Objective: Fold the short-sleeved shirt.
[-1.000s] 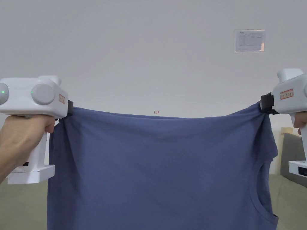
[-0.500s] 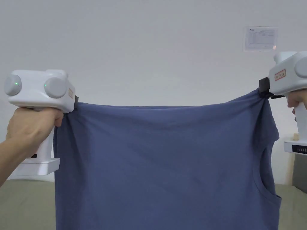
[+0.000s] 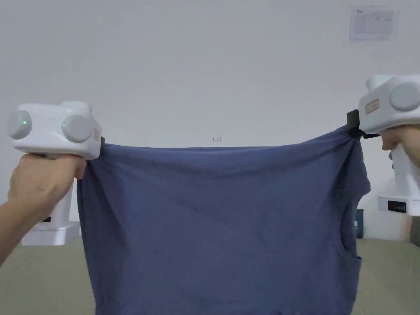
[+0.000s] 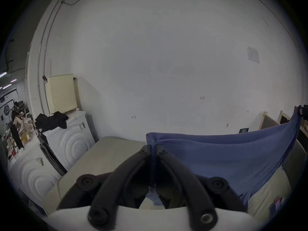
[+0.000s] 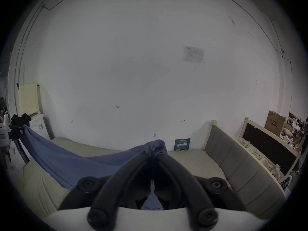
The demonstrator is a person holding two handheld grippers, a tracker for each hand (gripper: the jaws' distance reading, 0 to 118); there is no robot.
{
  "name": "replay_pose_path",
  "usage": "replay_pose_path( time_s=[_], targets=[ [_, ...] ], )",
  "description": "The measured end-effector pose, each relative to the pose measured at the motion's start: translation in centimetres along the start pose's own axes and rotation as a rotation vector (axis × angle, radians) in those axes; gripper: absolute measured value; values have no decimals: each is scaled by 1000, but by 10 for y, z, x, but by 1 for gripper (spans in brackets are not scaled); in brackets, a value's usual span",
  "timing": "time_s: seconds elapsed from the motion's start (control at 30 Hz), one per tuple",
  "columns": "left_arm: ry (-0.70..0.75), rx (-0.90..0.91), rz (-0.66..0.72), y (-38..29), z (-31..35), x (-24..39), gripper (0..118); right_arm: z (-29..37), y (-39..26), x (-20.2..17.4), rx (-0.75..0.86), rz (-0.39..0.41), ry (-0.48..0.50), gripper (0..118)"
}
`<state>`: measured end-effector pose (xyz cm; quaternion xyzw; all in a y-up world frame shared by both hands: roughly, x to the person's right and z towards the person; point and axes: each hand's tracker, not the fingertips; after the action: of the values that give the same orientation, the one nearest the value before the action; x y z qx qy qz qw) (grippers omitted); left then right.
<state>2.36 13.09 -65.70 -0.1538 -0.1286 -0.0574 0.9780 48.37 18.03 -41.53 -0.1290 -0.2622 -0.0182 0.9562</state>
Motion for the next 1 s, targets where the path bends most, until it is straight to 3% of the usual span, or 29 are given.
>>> replay_pose_path(
  time_s=[0.2, 0.27, 0.33, 0.47, 0.6, 0.7, 1.0],
  targets=[
    [-31, -100, -26, -76, -32, -1, 3, -16, -85, -4, -113, 29, 33, 3],
    [-50, -148, -49, -113, -32, -2, 3, -10, -127, -2, -172, 4, 46, 3],
    [-72, -185, -80, -149, -27, -5, 3, 9, -174, -3, -220, 29, 56, 3],
    [-101, -250, -117, -225, 5, -19, 3, 62, -264, 3, -313, -17, 94, 3],
    [-141, -316, -63, -291, 55, -43, 3, 128, -335, 8, -391, -30, 135, 3],
    [-152, -366, -42, -335, 82, -65, 3, 181, -382, 15, -394, -114, 159, 3],
    [-187, -457, 61, -435, 198, -113, 3, 312, -464, 15, -454, -119, 183, 3]
  ],
)
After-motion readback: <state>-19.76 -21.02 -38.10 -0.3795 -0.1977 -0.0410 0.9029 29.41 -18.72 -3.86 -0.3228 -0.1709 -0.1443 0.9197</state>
